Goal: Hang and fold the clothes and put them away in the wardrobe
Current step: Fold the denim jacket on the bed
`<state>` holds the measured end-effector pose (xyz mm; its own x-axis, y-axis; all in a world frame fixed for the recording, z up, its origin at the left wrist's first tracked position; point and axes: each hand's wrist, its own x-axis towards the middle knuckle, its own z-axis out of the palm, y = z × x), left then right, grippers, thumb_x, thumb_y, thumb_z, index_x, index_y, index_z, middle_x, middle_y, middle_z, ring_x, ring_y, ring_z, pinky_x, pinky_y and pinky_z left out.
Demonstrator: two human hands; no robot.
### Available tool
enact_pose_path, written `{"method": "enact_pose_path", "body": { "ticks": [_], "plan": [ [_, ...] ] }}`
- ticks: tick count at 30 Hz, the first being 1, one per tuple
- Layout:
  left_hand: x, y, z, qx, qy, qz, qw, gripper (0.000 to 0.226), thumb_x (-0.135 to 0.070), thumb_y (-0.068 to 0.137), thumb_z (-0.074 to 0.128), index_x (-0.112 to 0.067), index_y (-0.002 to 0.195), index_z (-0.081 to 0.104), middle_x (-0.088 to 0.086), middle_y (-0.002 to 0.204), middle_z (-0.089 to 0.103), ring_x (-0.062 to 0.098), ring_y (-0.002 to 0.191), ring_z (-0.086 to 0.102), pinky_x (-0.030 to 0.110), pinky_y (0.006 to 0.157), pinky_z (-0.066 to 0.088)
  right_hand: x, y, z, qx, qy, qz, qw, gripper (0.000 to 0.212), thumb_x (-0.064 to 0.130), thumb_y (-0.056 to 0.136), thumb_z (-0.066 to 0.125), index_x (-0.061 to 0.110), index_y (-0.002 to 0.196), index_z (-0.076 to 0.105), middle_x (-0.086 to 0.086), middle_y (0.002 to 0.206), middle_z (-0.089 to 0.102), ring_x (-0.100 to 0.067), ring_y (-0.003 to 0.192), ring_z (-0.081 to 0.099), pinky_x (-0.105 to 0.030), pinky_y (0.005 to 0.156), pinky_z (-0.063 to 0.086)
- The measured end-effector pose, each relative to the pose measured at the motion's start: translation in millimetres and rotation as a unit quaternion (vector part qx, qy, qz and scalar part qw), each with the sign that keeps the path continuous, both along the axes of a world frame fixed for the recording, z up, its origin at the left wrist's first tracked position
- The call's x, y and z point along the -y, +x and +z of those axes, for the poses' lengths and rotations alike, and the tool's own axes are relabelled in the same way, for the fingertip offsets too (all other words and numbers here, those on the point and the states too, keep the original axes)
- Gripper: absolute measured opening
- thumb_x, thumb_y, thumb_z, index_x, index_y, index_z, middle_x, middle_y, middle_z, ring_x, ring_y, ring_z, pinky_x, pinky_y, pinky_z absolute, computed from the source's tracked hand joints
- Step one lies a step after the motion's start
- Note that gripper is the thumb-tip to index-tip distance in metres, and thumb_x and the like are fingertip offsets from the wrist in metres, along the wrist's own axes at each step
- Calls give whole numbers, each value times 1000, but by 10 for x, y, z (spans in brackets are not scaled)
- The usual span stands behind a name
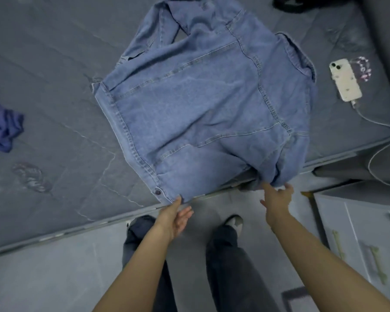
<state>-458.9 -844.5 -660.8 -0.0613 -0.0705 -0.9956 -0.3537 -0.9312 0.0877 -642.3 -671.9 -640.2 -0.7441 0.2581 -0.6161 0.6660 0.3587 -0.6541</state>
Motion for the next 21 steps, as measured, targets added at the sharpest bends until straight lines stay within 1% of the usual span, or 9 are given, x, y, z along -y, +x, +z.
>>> {"method": "enact_pose_path", "body": {
  "ticks": [2,5,8,11,13,15,17,19,21],
  "plan": [
    [-164,-62,-53,-20,-18,118,993,33,-30,95,59,-12,121,49,19,130,59,10,51,69,15,41,48,-152,-191,-66,-82,93,147,981,62,7,86,71,-4,136,37,-24,134,45,-39,123,46,-51,104,41],
    [-237,-80,-73,-44,-59,187,980,40,-30,93,63,-19,126,44,17,123,63,13,64,73,19,51,55,-282,-413,-263,-90,138,301,939,79,10,86,71,-4,147,22,-26,148,24,-36,134,31,-42,107,32],
    [-182,-55,-71,-51,-58,191,979,63,-40,90,63,-17,144,38,10,103,67,10,73,71,18,53,55,-236,-640,-410,-74,159,210,962,77,19,90,65,2,150,19,-20,156,16,-35,142,24,-46,114,26],
    [-117,-35,-76,-44,-61,151,986,52,-50,89,59,-19,130,51,2,109,69,6,71,70,18,52,53,-276,-943,-478,-65,251,151,954,66,26,92,57,10,149,28,-11,158,23,-30,144,23,-50,113,21],
    [-135,-49,-44,-65,-66,129,987,49,-52,89,57,-17,123,54,1,107,68,8,73,73,19,54,55,-389,-1152,-558,-58,206,177,961,56,26,88,61,8,139,44,-15,142,48,-32,132,43,-50,107,34],
    [-164,-85,22,-107,-96,133,981,49,-46,90,58,-15,128,52,4,114,65,14,84,74,21,62,57,-477,-1265,-561,-33,120,198,972,41,23,90,63,-1,122,55,-16,115,61,-28,107,57,-45,92,46],
    [-149,-106,139,-140,-165,173,961,42,-31,93,61,-17,131,49,5,122,64,19,97,72,24,72,59,-566,-1341,-490,-37,69,197,977,33,23,95,59,-5,113,59,-11,102,59,-21,95,54,-38,82,45],
    [-87,-68,327,-168,-241,200,935,25,-18,92,62,-20,117,59,3,120,68,18,104,69,27,81,58,-680,-1430,-323,-60,43,169,983,36,28,99,54,-7,108,61,-10,97,58,-18,91,52,-31,76,44],
    [-29,49,543,-210,-292,182,915,22,-12,90,62,-24,107,67,1,117,70,15,108,66,31,91,55,-899,-1573,-128,-79,38,156,984,36,30,100,52,-5,99,62,-10,93,55,-17,88,50,-27,72,44]
  ]
}}
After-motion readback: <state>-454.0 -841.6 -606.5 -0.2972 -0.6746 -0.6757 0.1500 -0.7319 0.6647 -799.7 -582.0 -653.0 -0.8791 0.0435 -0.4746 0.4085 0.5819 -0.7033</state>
